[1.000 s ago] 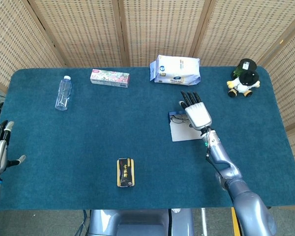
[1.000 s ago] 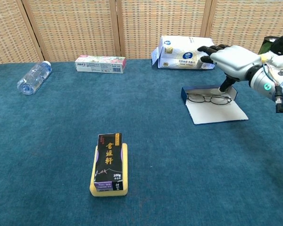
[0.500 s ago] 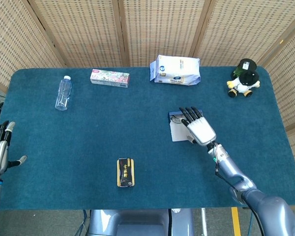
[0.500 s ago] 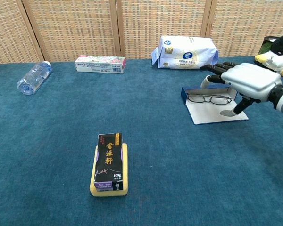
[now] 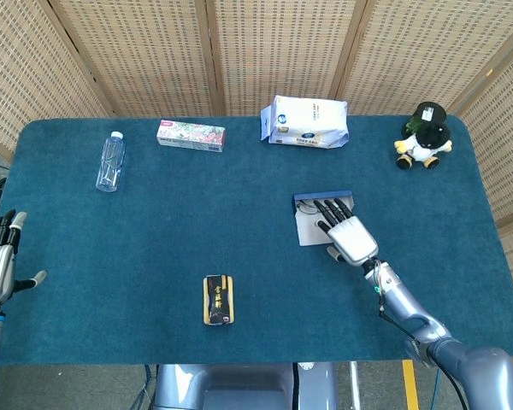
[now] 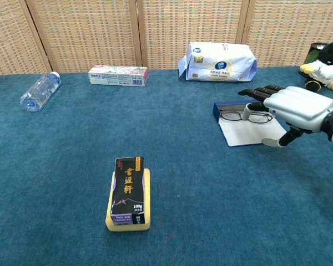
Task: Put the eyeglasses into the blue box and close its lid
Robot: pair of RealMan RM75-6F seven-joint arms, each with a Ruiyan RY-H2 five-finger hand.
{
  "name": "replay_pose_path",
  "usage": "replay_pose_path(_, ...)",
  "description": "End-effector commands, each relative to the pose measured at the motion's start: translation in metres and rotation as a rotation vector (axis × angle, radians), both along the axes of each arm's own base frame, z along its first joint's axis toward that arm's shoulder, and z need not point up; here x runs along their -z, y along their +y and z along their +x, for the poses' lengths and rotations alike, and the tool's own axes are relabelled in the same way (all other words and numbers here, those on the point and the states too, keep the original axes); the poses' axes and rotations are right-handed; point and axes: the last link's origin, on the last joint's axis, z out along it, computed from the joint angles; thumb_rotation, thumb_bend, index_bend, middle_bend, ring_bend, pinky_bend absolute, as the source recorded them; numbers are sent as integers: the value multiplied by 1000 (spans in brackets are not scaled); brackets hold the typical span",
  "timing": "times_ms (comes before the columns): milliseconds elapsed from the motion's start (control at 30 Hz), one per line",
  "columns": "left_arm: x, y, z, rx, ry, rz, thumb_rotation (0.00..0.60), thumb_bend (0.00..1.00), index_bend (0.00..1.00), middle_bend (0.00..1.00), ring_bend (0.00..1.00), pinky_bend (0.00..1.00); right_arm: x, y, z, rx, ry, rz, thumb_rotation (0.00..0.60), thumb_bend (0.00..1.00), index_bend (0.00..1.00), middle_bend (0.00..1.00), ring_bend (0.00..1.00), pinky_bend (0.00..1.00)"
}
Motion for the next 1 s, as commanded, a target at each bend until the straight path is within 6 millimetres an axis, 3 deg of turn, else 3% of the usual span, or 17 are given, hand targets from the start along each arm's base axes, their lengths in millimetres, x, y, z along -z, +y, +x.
replay_pose_path(33, 0, 0, 0, -1, -1, 0, 600, 0, 0, 0, 0, 0, 2, -1, 1, 1, 3, 0, 600, 363, 303, 14, 0, 60)
replay_pose_path(1000, 0, 1, -1, -7, -2, 3, 600, 0, 0, 0, 0, 0, 17, -10, -5, 20, 66, -2, 600, 361, 317, 28, 0, 60)
